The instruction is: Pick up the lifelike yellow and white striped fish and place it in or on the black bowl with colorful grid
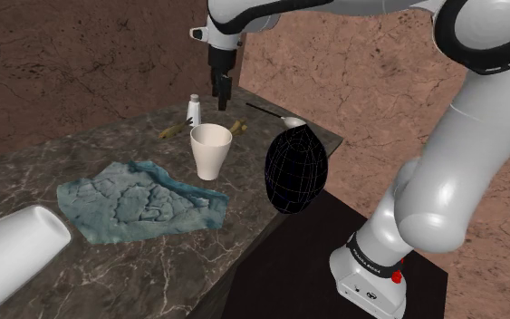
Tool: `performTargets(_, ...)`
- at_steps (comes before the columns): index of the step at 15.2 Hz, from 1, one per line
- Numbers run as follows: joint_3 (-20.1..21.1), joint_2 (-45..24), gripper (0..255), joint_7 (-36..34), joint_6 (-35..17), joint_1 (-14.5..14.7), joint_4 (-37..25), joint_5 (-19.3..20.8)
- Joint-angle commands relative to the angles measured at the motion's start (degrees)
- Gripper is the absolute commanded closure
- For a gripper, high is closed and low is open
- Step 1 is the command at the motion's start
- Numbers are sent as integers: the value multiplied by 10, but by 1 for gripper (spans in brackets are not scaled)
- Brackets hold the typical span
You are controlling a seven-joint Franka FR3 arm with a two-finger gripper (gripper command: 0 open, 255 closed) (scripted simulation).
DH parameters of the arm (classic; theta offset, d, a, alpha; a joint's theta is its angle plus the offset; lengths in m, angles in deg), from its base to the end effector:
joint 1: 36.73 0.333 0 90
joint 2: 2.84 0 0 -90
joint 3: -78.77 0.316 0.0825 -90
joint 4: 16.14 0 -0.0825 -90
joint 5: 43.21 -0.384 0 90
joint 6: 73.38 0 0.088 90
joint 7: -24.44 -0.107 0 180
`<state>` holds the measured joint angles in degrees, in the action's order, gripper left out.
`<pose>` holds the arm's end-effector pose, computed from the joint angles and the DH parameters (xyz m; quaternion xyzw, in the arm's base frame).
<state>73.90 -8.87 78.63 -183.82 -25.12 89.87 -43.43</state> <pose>0.5828 0.0706 0.4618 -0.8621 -0.5065 0.0137 0.0031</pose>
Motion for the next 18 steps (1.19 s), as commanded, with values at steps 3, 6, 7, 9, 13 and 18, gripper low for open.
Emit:
performTargets(3, 15, -76, 0, 56, -10, 9, -68, 5)
performTargets(6, 27, -133, 0, 93, -15, 17, -122, 12)
performTargets(7, 32, -152, 0, 105, -16, 20, -141, 15)
performTargets(9, 40, -189, 0, 128, -17, 26, -179, 21)
performTargets(13, 46, -221, 0, 145, -30, 31, -199, 27)
performTargets(18, 46, -233, 0, 145, -62, 30, -178, 27)
